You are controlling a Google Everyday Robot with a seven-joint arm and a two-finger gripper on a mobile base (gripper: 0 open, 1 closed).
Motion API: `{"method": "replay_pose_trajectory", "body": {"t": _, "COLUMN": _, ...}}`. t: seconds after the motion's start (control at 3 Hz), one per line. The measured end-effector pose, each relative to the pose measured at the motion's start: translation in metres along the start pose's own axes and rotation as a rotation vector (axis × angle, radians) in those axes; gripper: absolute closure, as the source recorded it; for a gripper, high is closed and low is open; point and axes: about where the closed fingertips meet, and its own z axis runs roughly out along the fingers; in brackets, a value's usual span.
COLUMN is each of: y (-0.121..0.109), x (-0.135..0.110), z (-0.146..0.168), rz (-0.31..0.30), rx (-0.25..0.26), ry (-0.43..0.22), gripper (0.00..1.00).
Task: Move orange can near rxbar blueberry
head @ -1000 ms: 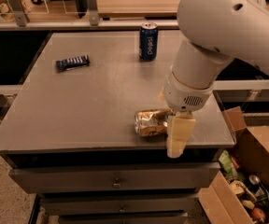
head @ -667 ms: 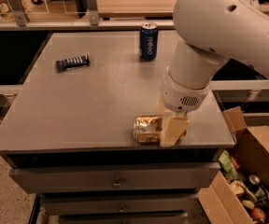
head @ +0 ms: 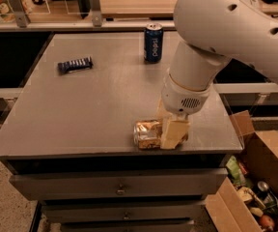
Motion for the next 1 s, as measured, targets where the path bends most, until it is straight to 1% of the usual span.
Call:
{"method": "replay_pose_trajectory", "body": {"t": 0.33, "y": -0.005, "x": -0.004, "z": -0.005, "rz": -0.001, "rx": 0.003, "ry": -0.017, "gripper": 0.72}}
{"method": "replay_pose_trajectory", "body": {"t": 0.67, "y": -0.018, "x": -0.014, "z": -0.012, "rz": -0.013, "rx": 0.025, "ry": -0.038, "gripper": 0.71}}
{"method": "replay_pose_trajectory", "body": {"t": 1.0, "y": -0.042, "x": -0.029, "z": -0.020, "rz": -0.032, "rx": 0.060, "ry": -0.057, "gripper": 0.70}}
